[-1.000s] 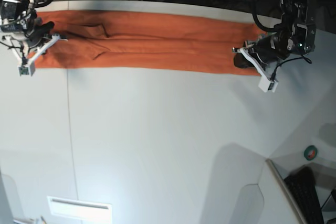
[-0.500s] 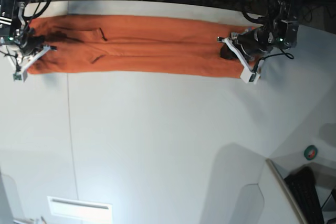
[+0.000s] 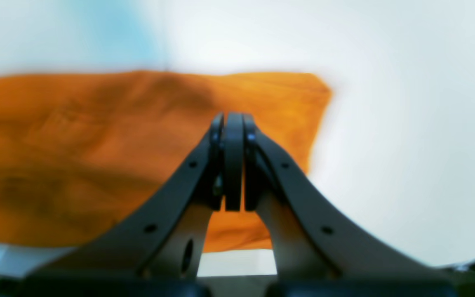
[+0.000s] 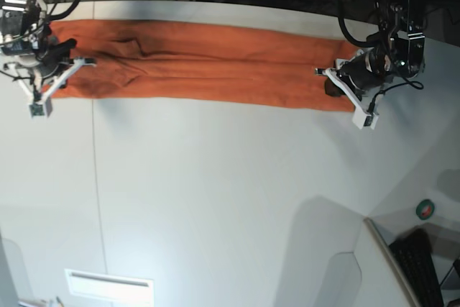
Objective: Layout the t-shirt on the table in an organized manner, then fold the t-shirt properly
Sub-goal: 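Grasp both short ends of the orange strip with both grippers, then fold the strip end with the left gripper toward the right gripper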
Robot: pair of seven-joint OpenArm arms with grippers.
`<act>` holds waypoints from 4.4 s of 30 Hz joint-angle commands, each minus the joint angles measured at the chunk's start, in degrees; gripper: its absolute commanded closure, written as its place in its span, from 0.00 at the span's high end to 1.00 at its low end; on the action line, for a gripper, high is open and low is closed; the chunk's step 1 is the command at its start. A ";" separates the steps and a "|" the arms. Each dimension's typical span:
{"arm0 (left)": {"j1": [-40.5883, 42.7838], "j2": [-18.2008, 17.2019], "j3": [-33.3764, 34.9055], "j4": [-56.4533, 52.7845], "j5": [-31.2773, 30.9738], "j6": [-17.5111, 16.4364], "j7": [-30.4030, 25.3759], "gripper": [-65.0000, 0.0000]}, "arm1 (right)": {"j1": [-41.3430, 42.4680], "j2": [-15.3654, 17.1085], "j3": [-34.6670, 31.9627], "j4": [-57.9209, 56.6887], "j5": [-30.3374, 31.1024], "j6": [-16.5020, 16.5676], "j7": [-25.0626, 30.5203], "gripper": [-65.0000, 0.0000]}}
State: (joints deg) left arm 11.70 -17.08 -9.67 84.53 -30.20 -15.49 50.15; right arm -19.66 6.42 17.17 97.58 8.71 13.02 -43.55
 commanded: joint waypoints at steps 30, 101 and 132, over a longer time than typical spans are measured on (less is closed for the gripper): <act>-5.15 -0.46 -8.75 2.55 5.71 -0.47 -6.59 0.00 | 7.13 -0.74 -1.56 -5.14 -0.05 -0.31 5.97 0.00; -3.57 -5.56 -9.71 -9.41 -1.76 -5.57 -17.05 0.00 | 2.56 -5.14 1.51 5.85 -0.05 -0.22 5.88 0.49; -3.13 11.41 14.90 10.90 11.60 -0.91 -4.13 0.00 | 2.91 -5.14 1.42 5.76 -0.05 -0.22 5.79 0.49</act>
State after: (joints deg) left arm 9.17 -5.78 5.21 94.45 -17.85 -16.25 47.24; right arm -17.15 0.93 18.48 102.37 8.51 12.60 -38.83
